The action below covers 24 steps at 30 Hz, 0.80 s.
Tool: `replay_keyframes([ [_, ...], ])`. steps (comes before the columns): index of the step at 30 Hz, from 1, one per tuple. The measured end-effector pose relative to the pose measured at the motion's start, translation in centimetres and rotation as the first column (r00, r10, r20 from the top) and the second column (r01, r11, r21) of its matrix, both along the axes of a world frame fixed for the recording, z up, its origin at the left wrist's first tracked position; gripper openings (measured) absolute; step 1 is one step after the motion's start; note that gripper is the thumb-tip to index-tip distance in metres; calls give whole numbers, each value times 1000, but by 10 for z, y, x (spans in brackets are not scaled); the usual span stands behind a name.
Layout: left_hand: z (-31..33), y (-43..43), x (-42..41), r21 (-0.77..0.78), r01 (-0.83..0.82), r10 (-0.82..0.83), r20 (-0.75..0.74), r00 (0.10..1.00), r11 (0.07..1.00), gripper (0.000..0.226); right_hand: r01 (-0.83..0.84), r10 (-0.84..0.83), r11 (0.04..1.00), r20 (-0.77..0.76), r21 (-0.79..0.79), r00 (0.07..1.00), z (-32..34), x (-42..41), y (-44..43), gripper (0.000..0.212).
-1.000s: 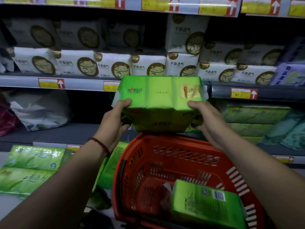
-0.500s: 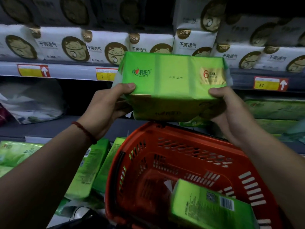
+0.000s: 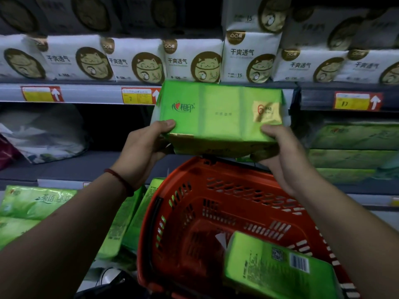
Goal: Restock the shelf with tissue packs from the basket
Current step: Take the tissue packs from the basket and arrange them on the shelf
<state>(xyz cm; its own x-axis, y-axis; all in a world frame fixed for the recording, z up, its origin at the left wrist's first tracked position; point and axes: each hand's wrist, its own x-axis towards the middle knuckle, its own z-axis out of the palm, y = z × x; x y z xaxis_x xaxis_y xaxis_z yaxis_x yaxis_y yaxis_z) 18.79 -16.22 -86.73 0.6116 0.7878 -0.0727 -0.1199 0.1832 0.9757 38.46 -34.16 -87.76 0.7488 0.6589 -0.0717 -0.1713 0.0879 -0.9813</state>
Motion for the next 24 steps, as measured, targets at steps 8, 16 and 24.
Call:
replay_keyframes([
  [8, 13, 5, -10, 170, -43, 71, -160, 985, 985, 71, 48, -6, 973, 180, -227, 984, 13, -13, 4, 97],
  [16, 12, 2, -38, 102, -25, 48, -227, 973, 994, 74, -9, 61, 976, 233, -219, 971, 16, -25, 3, 32],
  [24, -14, 31, 1, -46, -55, 49, -124, 991, 997, 26, -12, 48, 984, 203, -177, 978, -4, -6, 27, 25],
])
